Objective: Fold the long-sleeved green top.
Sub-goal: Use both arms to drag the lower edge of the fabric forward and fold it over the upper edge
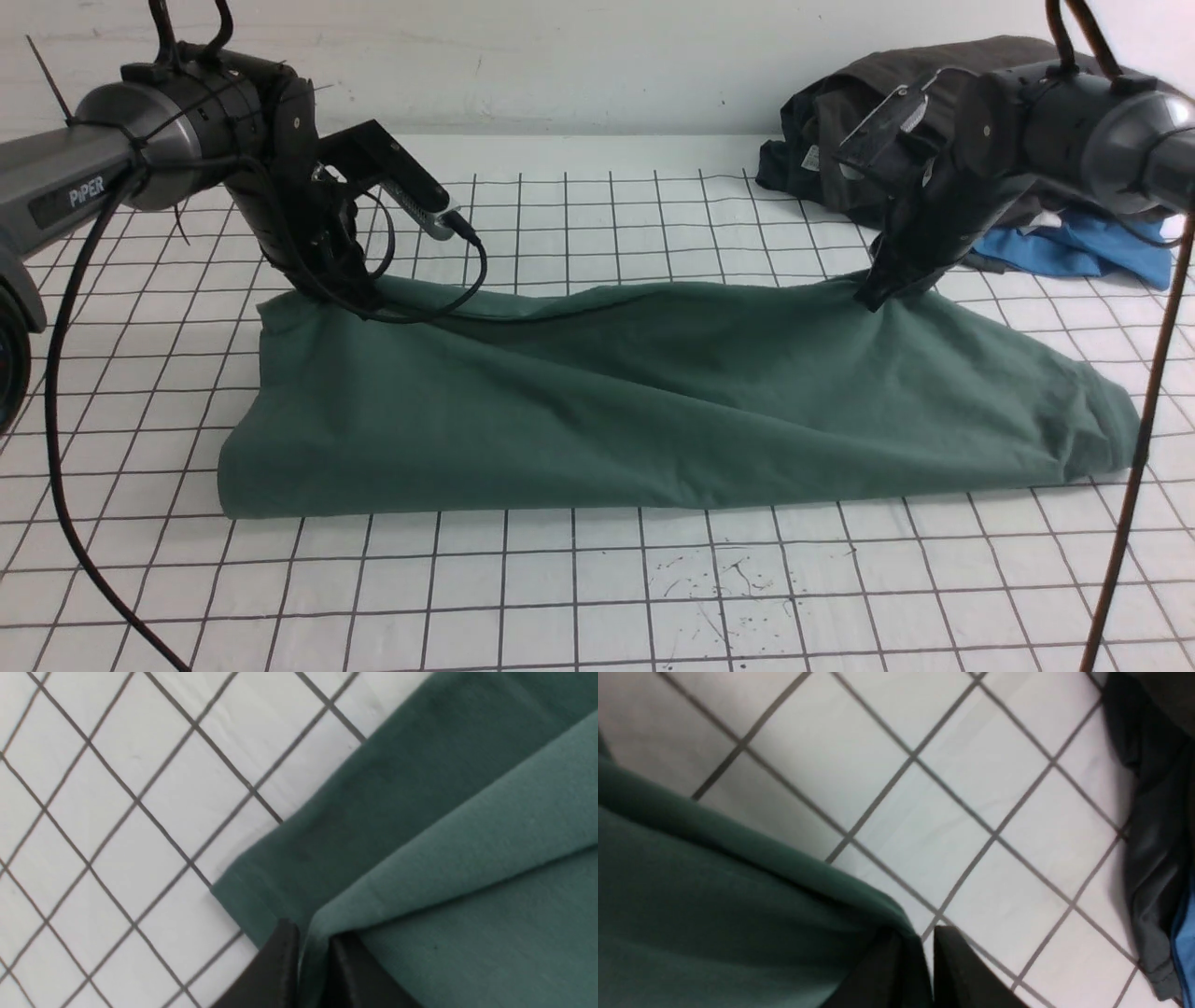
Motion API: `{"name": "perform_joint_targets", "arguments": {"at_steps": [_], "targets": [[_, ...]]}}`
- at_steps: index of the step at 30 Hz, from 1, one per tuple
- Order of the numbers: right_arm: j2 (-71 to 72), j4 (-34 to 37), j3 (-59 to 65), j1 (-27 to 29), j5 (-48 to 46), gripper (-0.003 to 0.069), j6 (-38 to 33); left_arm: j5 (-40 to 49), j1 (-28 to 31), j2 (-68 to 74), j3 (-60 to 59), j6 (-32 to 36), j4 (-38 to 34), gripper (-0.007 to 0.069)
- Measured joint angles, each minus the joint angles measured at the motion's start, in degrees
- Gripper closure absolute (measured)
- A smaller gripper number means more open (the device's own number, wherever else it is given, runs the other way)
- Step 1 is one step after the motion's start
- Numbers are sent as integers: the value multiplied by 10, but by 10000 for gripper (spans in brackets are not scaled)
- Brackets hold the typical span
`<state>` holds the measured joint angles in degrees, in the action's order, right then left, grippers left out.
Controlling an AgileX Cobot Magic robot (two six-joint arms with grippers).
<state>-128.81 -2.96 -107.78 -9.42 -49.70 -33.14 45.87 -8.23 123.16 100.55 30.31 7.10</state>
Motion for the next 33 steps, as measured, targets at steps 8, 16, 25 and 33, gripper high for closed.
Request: {"name": "perform_joint_targets", "arguments": {"at_steps": [8,16,25,33], "targets": [[6,-32,0,14,34,319,119,-24,0,3,5,-19,4,330],[59,20,-5,-36,-29,321,85,93,0,3,103,-130,4,176],[-6,231,-5,-124,-44,522,4,189,0,3,137,-154,-29,319],[-64,273,-5,-139,118,580,33,203,0,3,128,-113,-71,603]]}}
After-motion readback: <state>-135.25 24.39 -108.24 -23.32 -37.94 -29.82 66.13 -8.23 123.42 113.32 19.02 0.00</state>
